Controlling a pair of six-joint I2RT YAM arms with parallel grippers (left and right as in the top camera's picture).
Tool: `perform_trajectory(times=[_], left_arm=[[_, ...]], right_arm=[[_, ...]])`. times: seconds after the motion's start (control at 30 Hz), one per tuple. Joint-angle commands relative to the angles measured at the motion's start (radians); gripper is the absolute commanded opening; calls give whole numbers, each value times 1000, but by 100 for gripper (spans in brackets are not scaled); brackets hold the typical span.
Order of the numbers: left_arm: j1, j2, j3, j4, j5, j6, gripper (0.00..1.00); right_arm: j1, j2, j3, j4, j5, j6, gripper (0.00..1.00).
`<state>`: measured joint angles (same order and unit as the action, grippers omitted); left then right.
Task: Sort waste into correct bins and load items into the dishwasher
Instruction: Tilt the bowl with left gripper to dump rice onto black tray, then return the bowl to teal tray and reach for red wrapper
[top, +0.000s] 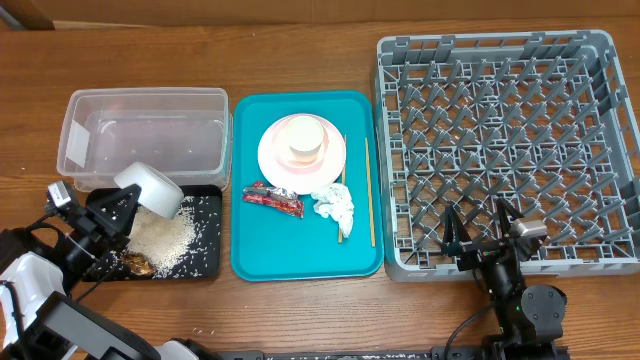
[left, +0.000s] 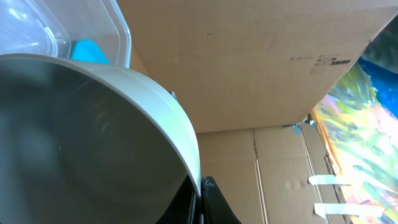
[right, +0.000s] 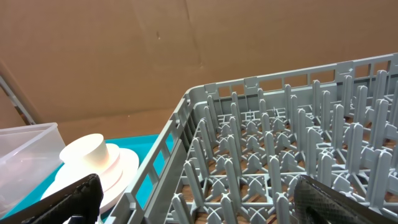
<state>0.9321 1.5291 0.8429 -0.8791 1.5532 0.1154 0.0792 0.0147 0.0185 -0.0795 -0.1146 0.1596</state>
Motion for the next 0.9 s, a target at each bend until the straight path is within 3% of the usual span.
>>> perform_trajectory(times=[0.0, 0.23, 0.5, 0.7, 0.87], left_arm=[[8, 4, -3, -6, 29, 26, 4], [-1, -5, -2, -84, 20, 31, 4], [-75, -100, 16, -158, -180, 21, 4], [-199, -212, 47, -156, -340, -80, 4], [-396, -316, 64, -131, -554, -218, 4]], right_arm=[[5, -12, -10, 4, 10, -3, 100], [5, -12, -10, 4, 10, -3, 100], [5, -12, -10, 4, 10, -3, 100], [5, -12, -10, 4, 10, -3, 100], [5, -12, -10, 5, 10, -3, 100]])
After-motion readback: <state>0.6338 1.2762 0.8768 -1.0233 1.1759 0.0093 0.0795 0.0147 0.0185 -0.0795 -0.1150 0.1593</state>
